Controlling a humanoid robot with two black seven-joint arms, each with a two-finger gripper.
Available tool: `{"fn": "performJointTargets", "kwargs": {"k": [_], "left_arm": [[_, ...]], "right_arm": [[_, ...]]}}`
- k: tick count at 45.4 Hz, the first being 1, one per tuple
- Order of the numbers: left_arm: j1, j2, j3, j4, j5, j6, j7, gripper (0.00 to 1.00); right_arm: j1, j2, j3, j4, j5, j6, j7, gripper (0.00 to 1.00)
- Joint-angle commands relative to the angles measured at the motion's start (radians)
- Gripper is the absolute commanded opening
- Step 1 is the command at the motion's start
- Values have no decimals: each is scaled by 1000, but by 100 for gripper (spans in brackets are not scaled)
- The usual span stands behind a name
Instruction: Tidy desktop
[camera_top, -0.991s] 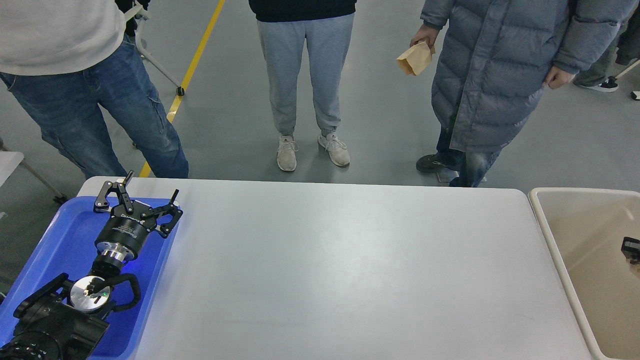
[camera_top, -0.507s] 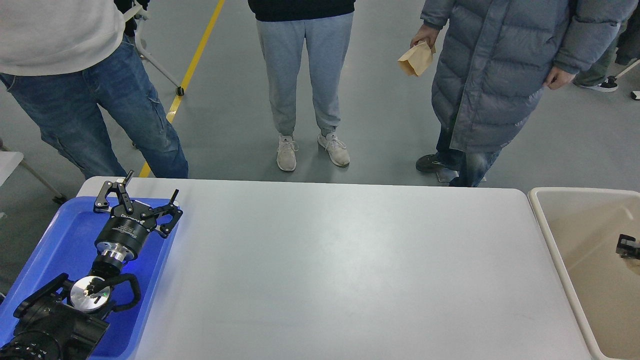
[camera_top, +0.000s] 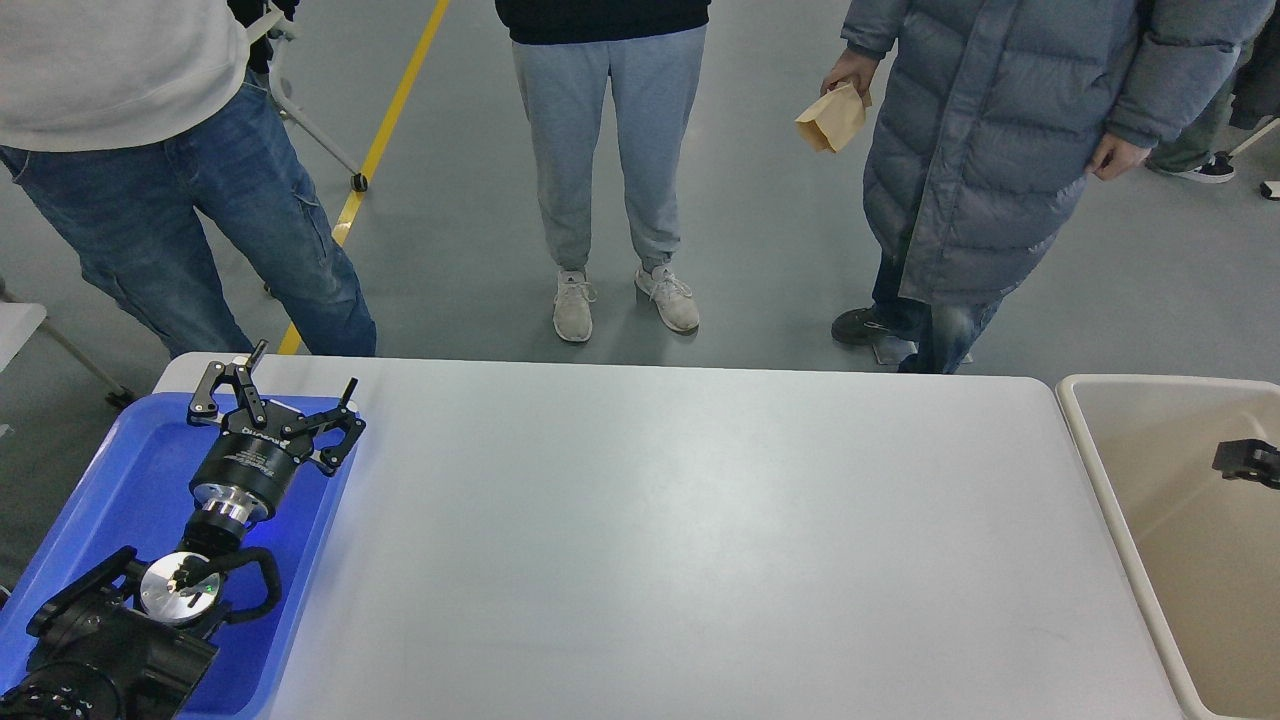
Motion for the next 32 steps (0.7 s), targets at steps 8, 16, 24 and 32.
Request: {"fn": "performJointTargets", "kwargs": {"k": [8, 16, 24, 32], "left_arm": [[0, -1, 0, 0, 0, 0, 0, 100], [0, 1, 0, 0, 0, 0, 0, 100], [0, 1, 0, 0, 0, 0, 0, 100], [0, 1, 0, 0, 0, 0, 0, 100]], "right_arm": [[134, -56, 102, 49, 25, 3, 0, 99], [242, -76, 145, 55, 25, 2, 0, 99], [302, -86, 277, 70, 27, 0, 6, 100], [298, -99, 541, 156, 27, 3, 6, 100]]}}
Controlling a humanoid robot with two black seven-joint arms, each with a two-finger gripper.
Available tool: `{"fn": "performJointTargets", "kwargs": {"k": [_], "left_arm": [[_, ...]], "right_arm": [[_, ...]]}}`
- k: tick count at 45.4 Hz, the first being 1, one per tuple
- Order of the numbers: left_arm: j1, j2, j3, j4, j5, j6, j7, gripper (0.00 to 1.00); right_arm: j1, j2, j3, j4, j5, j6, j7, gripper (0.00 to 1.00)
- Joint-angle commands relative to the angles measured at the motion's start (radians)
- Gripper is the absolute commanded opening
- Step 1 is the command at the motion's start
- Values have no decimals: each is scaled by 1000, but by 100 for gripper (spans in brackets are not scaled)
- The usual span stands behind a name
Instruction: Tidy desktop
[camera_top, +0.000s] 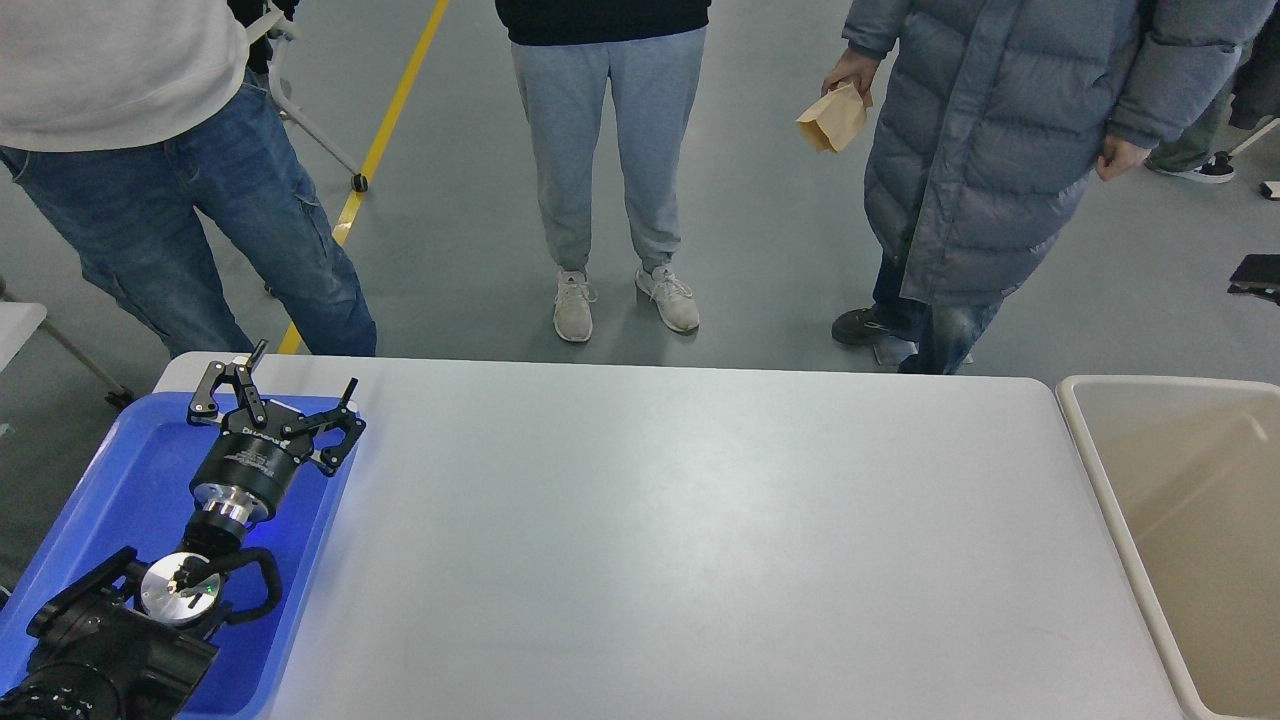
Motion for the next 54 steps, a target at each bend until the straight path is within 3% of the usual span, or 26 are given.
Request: {"fn": "performJointTargets", "kwargs": {"k": [1, 8, 21, 33, 40, 54], "left_arm": [[0, 1, 0, 0, 0, 0, 0, 100], [0, 0, 0, 0, 0, 0, 0, 100], [0, 0, 0, 0, 0, 0, 0, 100], [0, 1, 0, 0, 0, 0, 0, 100], [0, 0, 0, 0, 0, 0, 0, 100], [0, 0, 0, 2, 0, 0, 0, 100]], "right_arm": [[37, -23, 288, 93, 2, 2, 2, 100], [42, -55, 391, 167, 2, -1, 2, 100], [31, -44, 672, 165, 2, -70, 2, 100], [-82, 25, 1002, 155, 6, -189, 2, 100], [-105, 45, 1151, 162, 8, -192, 2, 100], [-162, 38, 1250, 297, 242, -179, -7, 100]]}}
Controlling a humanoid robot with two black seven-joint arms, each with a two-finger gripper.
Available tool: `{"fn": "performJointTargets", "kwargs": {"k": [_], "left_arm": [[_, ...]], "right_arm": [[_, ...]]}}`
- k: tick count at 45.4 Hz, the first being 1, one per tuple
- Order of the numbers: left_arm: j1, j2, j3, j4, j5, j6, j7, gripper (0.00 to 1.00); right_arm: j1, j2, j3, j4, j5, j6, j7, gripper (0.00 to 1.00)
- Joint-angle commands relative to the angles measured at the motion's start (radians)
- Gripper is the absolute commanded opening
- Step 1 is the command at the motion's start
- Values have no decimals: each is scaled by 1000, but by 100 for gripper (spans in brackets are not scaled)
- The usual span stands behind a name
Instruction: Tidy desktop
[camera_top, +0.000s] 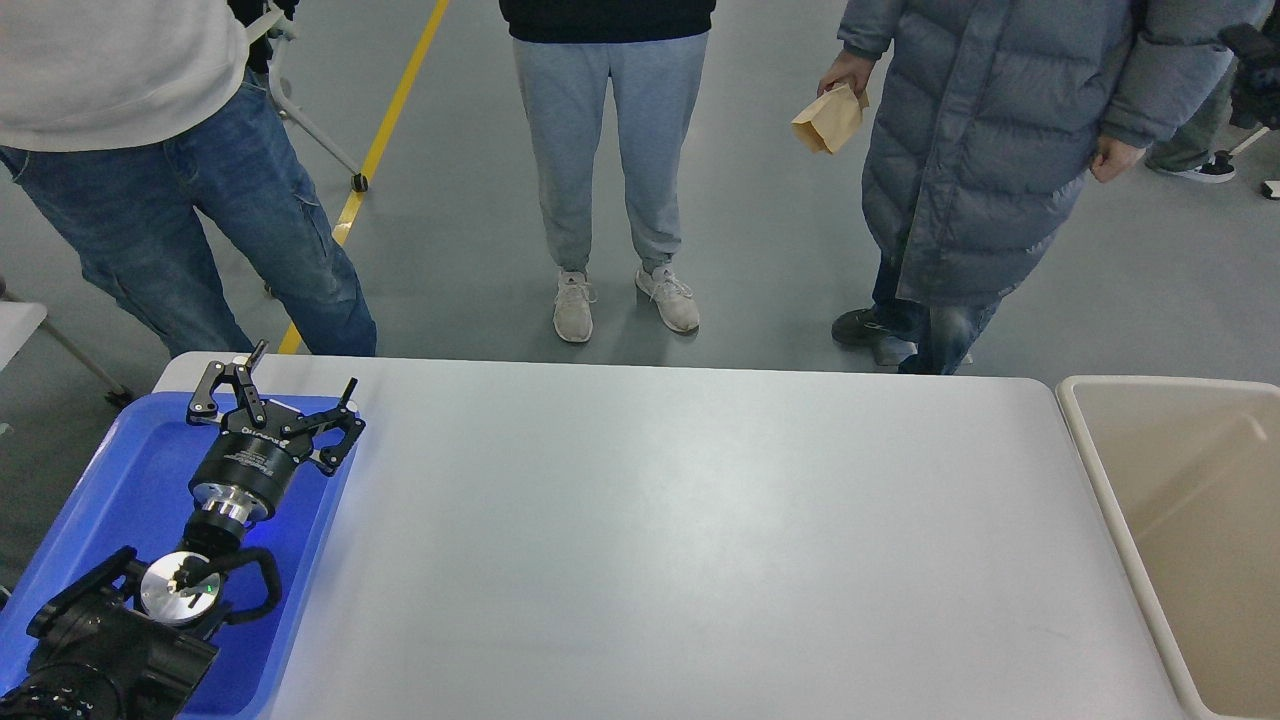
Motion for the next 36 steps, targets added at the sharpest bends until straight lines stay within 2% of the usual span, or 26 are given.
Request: {"fn": "performJointTargets", "kwargs": {"k": [1, 10, 22, 25, 27, 30, 35, 36], "left_arm": [[0, -1, 0, 2, 0, 0, 0, 100], [0, -1, 0, 2, 0, 0, 0, 100], [0, -1, 0, 2, 0, 0, 0, 100], [0, -1, 0, 2, 0, 0, 0, 100], [0, 1, 0, 2, 0, 0, 0, 100], [0, -1, 0, 2, 0, 0, 0, 100], [0, -1, 0, 2, 0, 0, 0, 100], [0, -1, 0, 2, 0, 0, 0, 100]], "right_arm": [[-70, 2, 98, 114, 179, -6, -8, 100], [-164, 32, 104, 161, 324, -6, -8, 100], [-306, 195, 204, 155, 342, -6, 4, 100], [-329, 224, 204, 155, 342, -4, 21, 100], [-345, 243, 204, 157, 341, 0, 50, 100], [-383, 269, 205, 155, 341, 3, 119, 100], [-447, 299, 202, 155, 328, 5, 274, 100], [-473, 302, 196, 157, 327, 8, 332, 100]]}}
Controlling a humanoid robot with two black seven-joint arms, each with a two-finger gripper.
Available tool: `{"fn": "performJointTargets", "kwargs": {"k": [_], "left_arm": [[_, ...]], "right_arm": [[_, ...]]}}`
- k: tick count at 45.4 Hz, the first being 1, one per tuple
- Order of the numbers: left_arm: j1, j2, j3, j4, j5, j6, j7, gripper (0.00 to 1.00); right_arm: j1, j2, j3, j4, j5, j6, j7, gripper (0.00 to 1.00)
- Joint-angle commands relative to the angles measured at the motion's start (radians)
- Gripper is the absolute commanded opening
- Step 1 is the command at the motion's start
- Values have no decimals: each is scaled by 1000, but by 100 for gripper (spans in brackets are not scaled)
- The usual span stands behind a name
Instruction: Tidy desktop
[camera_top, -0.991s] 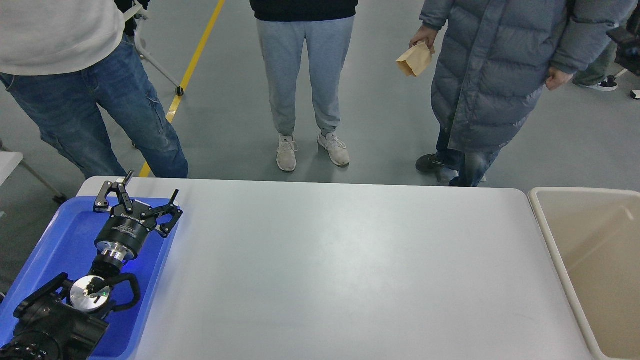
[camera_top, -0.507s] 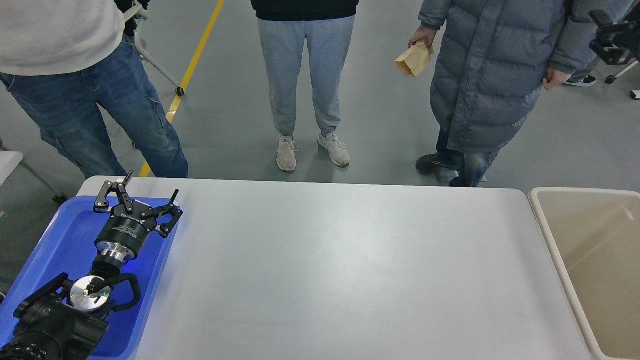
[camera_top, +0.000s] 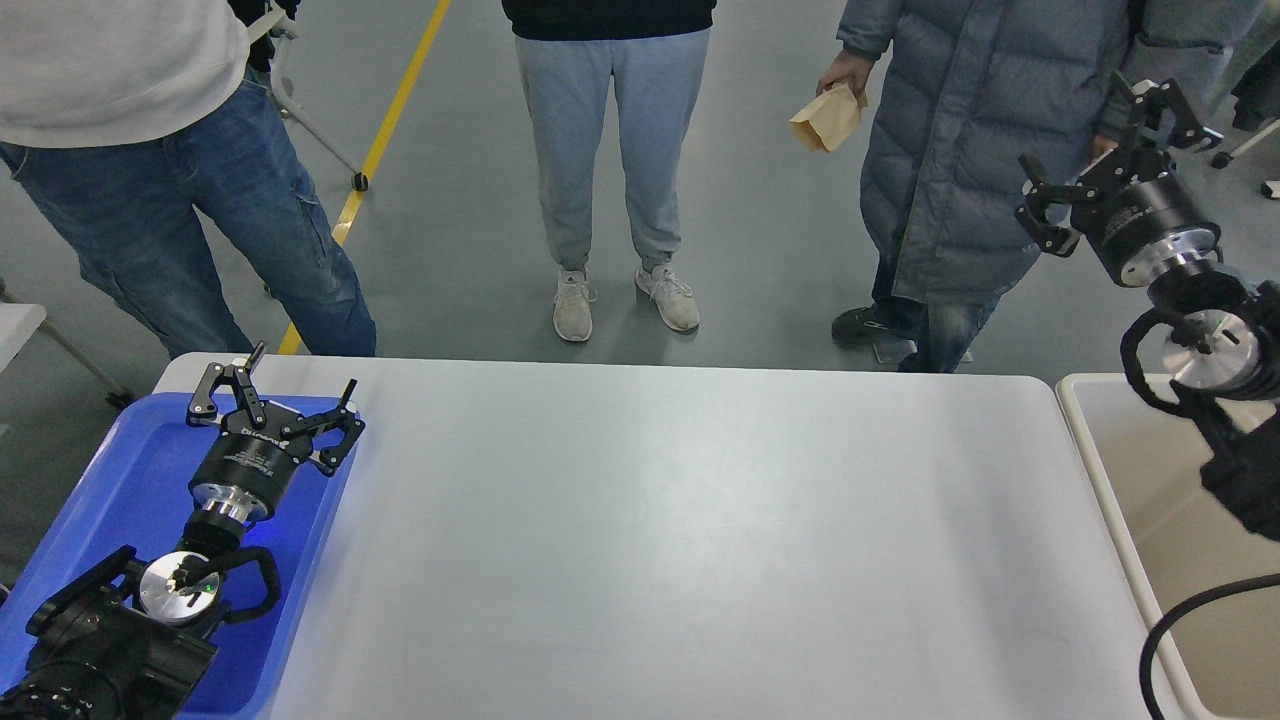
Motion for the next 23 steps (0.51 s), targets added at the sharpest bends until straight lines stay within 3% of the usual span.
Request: {"fn": "performJointTargets", "kwargs": {"k": [1, 4, 9, 23], "left_arm": [[0, 0, 0, 0, 0, 0, 0, 100], [0, 0, 0, 0, 0, 0, 0, 100], [0, 0, 0, 0, 0, 0, 0, 100], [0, 0, 0, 0, 0, 0, 0, 100]], "right_arm": [[-138, 77, 6, 3, -1, 11, 242, 100], [-175, 77, 0, 3, -1, 25, 283, 100], [-253, 95, 1, 6, -1, 55, 300, 100], [-350, 164, 1, 4, -1, 69, 307, 100]]}}
